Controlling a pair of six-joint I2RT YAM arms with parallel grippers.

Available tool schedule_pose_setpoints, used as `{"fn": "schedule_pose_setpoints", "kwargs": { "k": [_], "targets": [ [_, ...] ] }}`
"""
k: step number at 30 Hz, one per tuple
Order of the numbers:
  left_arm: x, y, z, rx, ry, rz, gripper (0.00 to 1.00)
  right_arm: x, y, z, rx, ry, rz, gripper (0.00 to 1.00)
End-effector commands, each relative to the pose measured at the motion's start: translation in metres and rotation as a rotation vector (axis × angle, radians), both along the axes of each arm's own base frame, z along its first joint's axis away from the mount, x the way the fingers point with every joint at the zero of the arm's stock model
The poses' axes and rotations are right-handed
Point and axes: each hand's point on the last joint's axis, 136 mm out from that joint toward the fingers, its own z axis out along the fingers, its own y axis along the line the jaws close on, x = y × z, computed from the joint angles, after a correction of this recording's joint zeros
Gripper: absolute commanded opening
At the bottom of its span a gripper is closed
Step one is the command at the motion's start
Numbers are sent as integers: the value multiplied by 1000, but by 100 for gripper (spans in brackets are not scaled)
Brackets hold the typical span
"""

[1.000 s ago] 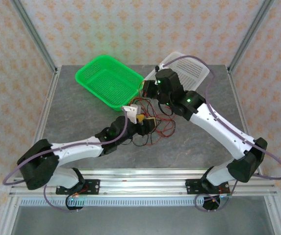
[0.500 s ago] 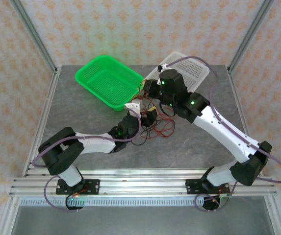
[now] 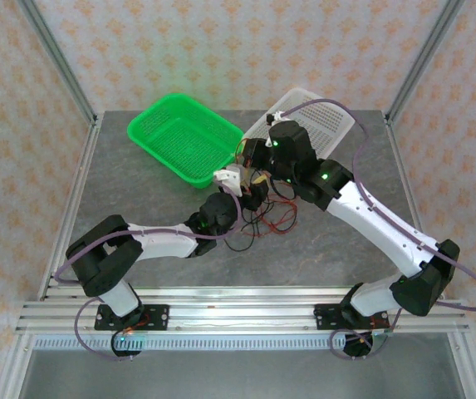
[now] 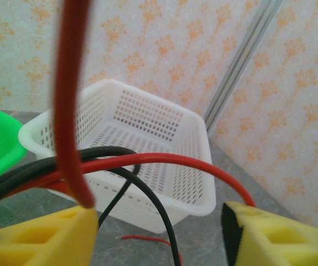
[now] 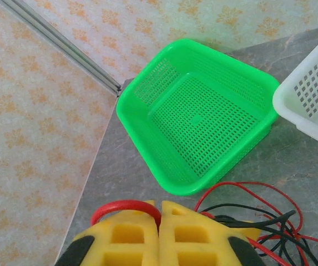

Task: Untangle the cables

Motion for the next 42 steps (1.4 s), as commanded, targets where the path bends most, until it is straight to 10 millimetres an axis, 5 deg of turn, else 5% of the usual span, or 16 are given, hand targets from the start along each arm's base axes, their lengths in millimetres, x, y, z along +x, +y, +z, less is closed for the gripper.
{"fn": "schedule_pose_setpoints", "kwargs": {
  "k": [1, 5, 14, 18, 20, 42],
  "targets": [
    [-4, -5, -9, 29, 51, -39, 53, -1, -3, 16, 37, -44, -12, 0],
    [-13, -5, -24, 30, 110, -73, 47, 0, -3, 14, 30, -42, -15, 0],
    [-30, 1, -19, 39, 118, -126, 62, 0, -2, 13, 29, -43, -13, 0],
    [-34, 2, 1, -6, 77, -142, 78, 1, -2, 10, 25, -42, -13, 0],
    [-32, 4, 7, -18, 67, -126, 99, 2, -1, 8, 23, -38, -12, 0],
    [23, 24, 19, -192, 17, 51, 99, -5, 2, -2, 46, -13, 16, 0]
  ]
}}
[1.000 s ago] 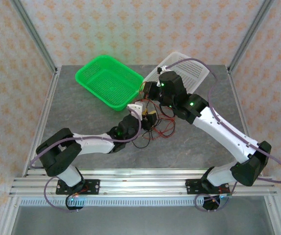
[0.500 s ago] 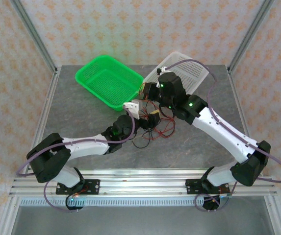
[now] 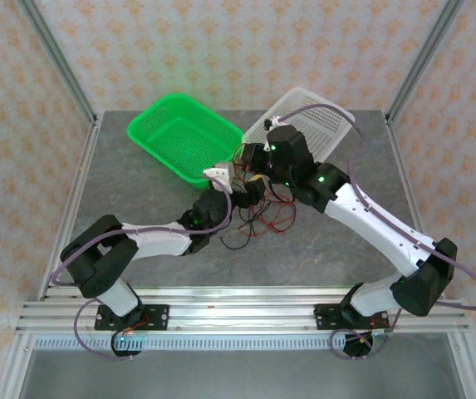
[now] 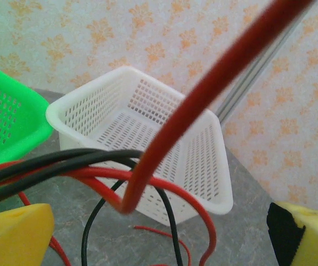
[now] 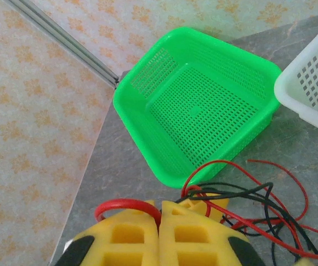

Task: Untangle the cables

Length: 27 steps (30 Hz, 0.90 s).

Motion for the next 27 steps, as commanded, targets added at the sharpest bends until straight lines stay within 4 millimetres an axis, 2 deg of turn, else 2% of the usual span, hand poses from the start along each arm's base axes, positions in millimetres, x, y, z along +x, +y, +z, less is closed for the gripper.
{"fn": "schedule_pose_setpoints", "kwargs": {
  "k": [1, 5, 9, 11, 14, 15, 20, 27],
  "targets": [
    [12, -2, 26, -93, -57, 23, 99, -4, -2, 17, 53, -35, 2, 0],
    [24, 3, 20, -102, -51, 72, 92, -7, -1, 22, 69, -35, 10, 0],
    [38, 15, 15, -127, -44, 135, 76, -11, -2, 28, 91, -33, 19, 0],
    [42, 19, 14, -139, -45, 150, 55, -14, -5, 31, 97, -39, 15, 0],
    [45, 19, 12, -139, -39, 149, 12, -15, -12, 39, 92, -55, -4, 0],
    [45, 18, 12, -136, -36, 145, 1, -15, -14, 40, 85, -60, -10, 0],
    [37, 20, -2, -110, 2, 124, 0, -11, -30, 65, 50, -120, -72, 0],
    [17, 16, -30, -83, 69, 58, 0, 6, -58, 125, 24, -239, -155, 0]
  ]
}}
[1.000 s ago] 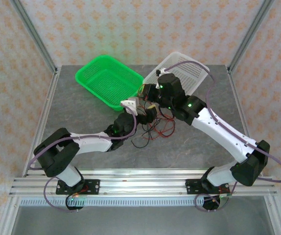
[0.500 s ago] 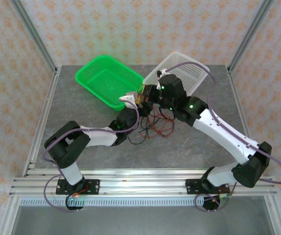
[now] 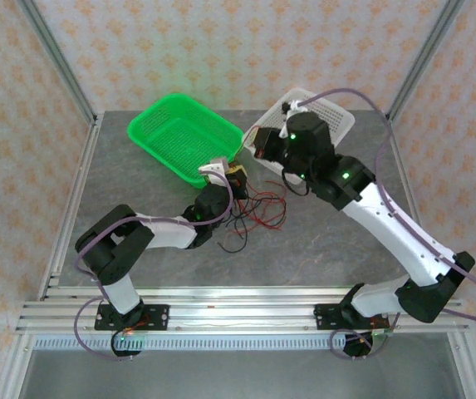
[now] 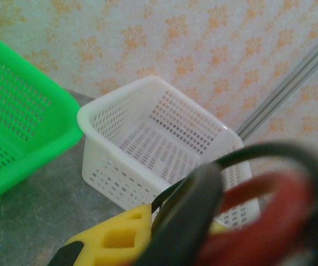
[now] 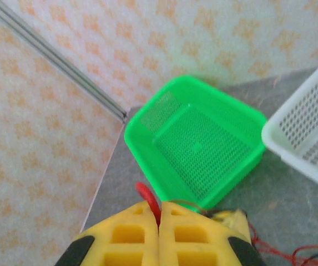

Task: Untangle the cables

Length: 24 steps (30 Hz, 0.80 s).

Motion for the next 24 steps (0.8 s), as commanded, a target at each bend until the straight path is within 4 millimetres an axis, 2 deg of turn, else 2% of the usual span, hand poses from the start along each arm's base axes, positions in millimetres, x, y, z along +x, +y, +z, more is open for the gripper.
{"fn": "schedule_pose_setpoints", "kwargs": {
  "k": [1, 11, 17, 24],
  "targets": [
    [-13, -2, -11, -9, 34, -40, 0, 12, -25, 52, 2, -128, -85, 0],
    [-32, -1, -43, -28, 119, -87, 0, 35, -41, 118, -6, -249, -146, 0],
    [-52, 9, -55, -26, 167, -116, 0, 42, -67, 159, 5, -342, -249, 0],
    [-72, 22, -76, 57, 261, -134, 0, 43, -94, 186, 35, -418, -335, 0]
  ]
}}
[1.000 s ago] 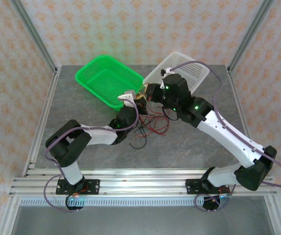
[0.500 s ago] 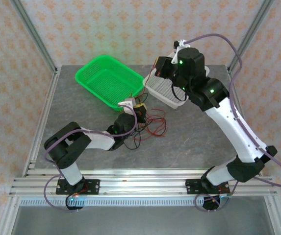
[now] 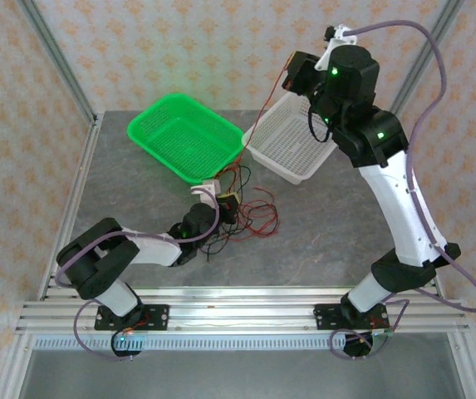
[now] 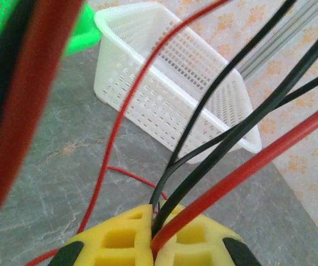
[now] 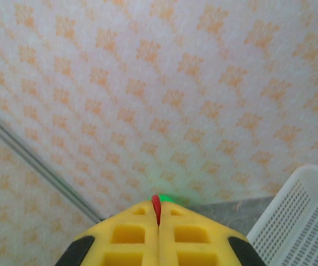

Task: Untangle the cables

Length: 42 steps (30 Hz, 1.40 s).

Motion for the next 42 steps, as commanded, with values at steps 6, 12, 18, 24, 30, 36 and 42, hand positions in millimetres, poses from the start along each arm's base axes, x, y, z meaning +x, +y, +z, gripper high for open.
{"fn": "schedule_pose_setpoints", "kwargs": {
  "k": [6, 12, 18, 24, 30, 36, 42],
  "targets": [
    [-22, 18, -47, 133, 157, -8, 0, -11, -48, 56, 56, -173, -171, 0],
    [-28, 26, -70, 185, 231, -14, 0, -20, -83, 77, 73, -242, -303, 0],
    [-34, 34, -85, 233, 272, -24, 0, -21, -109, 86, 76, -280, -398, 0],
    [-31, 53, -100, 285, 338, 30, 0, -16, -129, 99, 99, -331, -467, 0],
    [-26, 64, -115, 329, 400, 71, 0, -7, -140, 114, 127, -379, -491, 0],
    [-15, 62, -124, 345, 434, 65, 0, 3, -143, 121, 139, -416, -487, 0],
    [0, 37, -104, 359, 411, -25, 0, 27, -139, 110, 112, -395, -481, 0]
  ]
}}
